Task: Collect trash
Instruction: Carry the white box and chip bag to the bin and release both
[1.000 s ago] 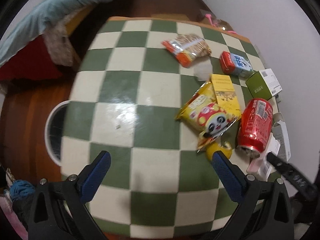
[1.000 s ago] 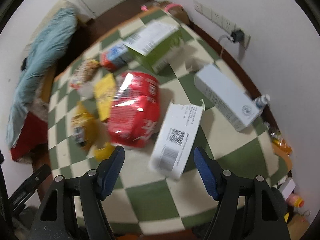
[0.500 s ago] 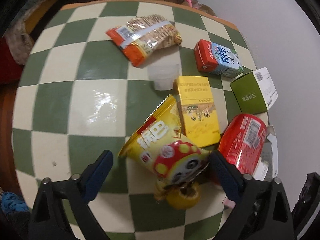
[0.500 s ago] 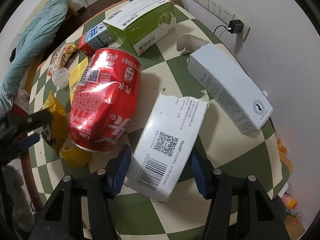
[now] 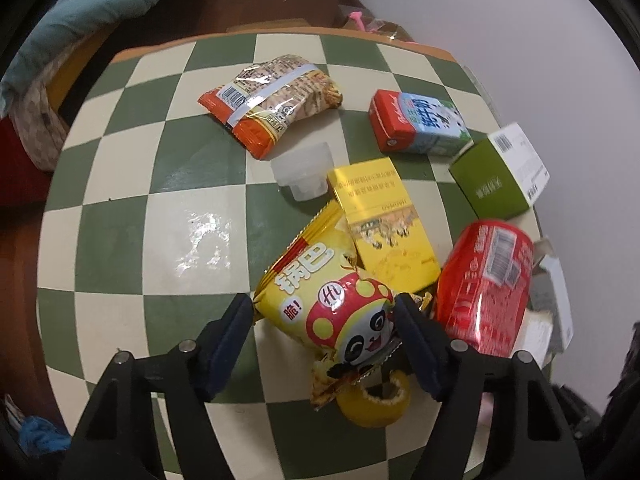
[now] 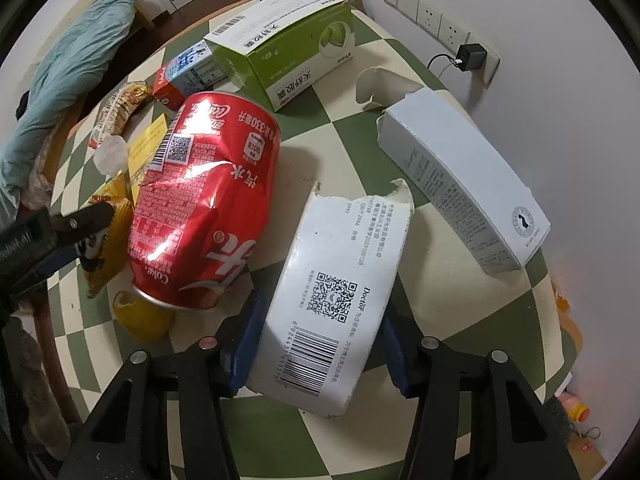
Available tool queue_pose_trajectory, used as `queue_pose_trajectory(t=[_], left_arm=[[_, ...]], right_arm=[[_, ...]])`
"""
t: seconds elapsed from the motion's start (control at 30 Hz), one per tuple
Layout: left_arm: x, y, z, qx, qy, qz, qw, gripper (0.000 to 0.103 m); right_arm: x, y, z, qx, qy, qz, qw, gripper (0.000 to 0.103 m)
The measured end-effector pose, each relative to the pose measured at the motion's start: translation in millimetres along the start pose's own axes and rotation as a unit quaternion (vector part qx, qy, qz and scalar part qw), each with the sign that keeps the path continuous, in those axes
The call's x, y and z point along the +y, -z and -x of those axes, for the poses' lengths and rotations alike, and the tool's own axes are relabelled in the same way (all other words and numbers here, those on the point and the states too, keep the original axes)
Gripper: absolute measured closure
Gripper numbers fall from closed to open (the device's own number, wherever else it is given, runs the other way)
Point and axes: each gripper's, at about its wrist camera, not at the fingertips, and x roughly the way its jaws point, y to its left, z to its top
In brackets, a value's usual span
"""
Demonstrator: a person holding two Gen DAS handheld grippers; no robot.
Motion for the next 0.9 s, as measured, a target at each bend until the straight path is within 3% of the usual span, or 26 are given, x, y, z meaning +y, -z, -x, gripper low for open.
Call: queue_pose_trajectory(t=[0.27,0.53,0.77,0.9], left_arm=[[2.8,21.1,39.2,-0.040,-0.018,-0.023,0.9988,0.035],[23.5,34.5,116.7,-0.108,-0.022,-0.016,0.9937,0.035],[65.3,45.1,191.0,-0.170,-0.022,0.011,0.9851,0.035],[109.3,56.8,224.5,-0.192,-0.028,0.039,0.9803,0.035]], right_arm=[[3.0,9.9,32.8,-0.031,-0.014,0.018,0.999,0.052],[24.6,16.8,82.3,-0.079,-0.051,0.050,0.994,0.052],[75.2,25.8,133.0,-0.117,-0.110,0.101,0.982,0.052],[121.4,35.4,152.0,-0.123,-0.154,0.135,0.971,0.052]])
